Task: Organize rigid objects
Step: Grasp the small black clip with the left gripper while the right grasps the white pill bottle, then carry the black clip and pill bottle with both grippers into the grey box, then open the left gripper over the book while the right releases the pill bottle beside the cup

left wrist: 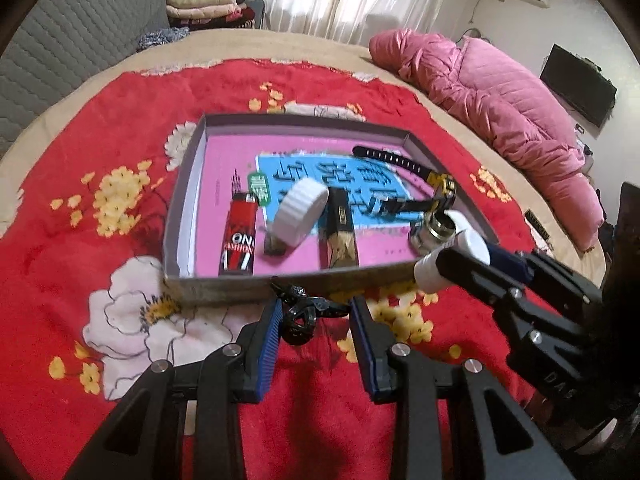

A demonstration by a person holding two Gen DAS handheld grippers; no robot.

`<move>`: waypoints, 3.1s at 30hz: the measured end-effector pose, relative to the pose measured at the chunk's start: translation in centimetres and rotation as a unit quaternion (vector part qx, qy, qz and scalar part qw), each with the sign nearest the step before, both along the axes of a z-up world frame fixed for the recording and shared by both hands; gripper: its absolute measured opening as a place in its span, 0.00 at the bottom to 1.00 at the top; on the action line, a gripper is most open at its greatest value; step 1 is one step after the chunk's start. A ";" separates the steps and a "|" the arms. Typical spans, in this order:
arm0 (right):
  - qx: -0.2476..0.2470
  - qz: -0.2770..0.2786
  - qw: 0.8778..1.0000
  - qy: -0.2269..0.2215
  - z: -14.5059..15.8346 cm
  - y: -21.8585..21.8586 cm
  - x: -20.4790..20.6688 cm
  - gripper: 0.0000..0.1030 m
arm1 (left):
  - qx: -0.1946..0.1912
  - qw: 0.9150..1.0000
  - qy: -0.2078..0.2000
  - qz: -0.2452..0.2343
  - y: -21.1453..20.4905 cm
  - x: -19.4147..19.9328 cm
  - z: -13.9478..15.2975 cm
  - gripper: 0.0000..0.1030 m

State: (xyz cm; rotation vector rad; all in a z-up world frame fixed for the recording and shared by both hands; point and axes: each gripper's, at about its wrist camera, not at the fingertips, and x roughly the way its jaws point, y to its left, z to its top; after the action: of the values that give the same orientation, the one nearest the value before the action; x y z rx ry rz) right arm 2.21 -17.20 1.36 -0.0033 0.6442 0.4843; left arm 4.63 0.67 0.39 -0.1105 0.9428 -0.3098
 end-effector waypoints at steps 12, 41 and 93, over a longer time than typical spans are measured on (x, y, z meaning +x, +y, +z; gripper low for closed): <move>0.006 -0.041 0.999 -0.018 0.6 -1.7 0.6 0.27 | 0.003 1.000 -0.018 0.015 -0.3 2.1 0.8 0.33; -0.016 -0.036 0.999 0.004 -1.4 -0.9 2.7 0.27 | 0.025 0.999 0.000 0.023 -1.3 4.9 -1.5 0.34; -0.014 -0.076 0.997 0.024 -0.9 -2.6 1.1 0.49 | 0.036 0.999 -0.001 0.038 -0.8 3.5 -0.5 0.35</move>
State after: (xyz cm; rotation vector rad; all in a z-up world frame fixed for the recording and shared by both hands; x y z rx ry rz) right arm 3.28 -19.81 0.43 0.0306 0.6935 0.3284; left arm 8.17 -0.13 -0.06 -0.0801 0.9443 -0.2055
